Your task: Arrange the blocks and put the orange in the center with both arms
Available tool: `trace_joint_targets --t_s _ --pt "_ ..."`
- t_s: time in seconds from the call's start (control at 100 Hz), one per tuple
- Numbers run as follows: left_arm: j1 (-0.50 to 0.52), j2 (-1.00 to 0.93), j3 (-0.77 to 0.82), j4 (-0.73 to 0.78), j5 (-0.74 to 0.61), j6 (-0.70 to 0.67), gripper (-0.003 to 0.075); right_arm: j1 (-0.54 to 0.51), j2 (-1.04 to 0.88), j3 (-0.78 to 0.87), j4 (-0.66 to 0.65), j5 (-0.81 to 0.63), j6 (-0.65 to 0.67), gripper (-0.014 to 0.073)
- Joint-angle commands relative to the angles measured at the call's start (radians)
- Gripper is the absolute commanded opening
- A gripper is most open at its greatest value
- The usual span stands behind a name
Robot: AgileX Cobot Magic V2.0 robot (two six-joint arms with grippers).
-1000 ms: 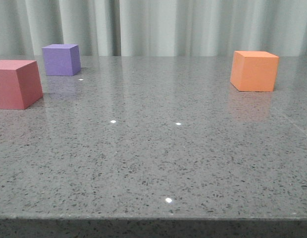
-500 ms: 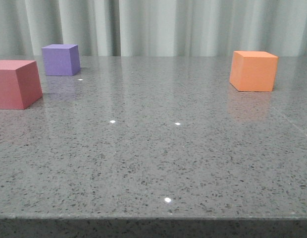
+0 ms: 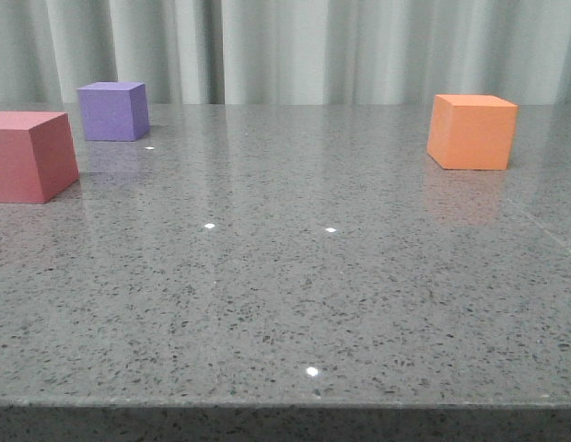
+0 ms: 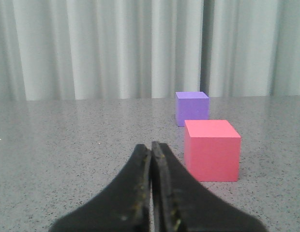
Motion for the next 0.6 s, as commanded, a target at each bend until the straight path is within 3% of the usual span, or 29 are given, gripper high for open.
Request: trace_joint_targets --t_s 0.0,0.1,0.22,0.29,0.59 --pt "0.001 -0.032 0.044 -0.009 -0.082 0.002 -0.002 -0.003 0.004 -0.036 0.001 -0.049 -0.004 0.0029" --pt "0.001 -0.032 0.044 -0.009 -0.082 0.002 -0.002 -0.003 0.004 -0.036 0.0 -0.021 -0.004 0.0218" --pt "0.001 -0.032 0.044 -0.009 -0.082 0.002 -0.002 -0.003 0.003 -0.036 0.0 -0.009 -0.009 0.055" --pt "0.001 -0.032 0.044 -0.009 -0.082 0.002 -0.002 -0.003 0.003 -0.036 0.0 -0.02 -0.009 0.0671" --pt "0.001 -0.032 0.044 -0.009 -0.082 0.002 -0.002 -0.003 0.017 -0.071 0.038 -0.067 -0.01 0.0633"
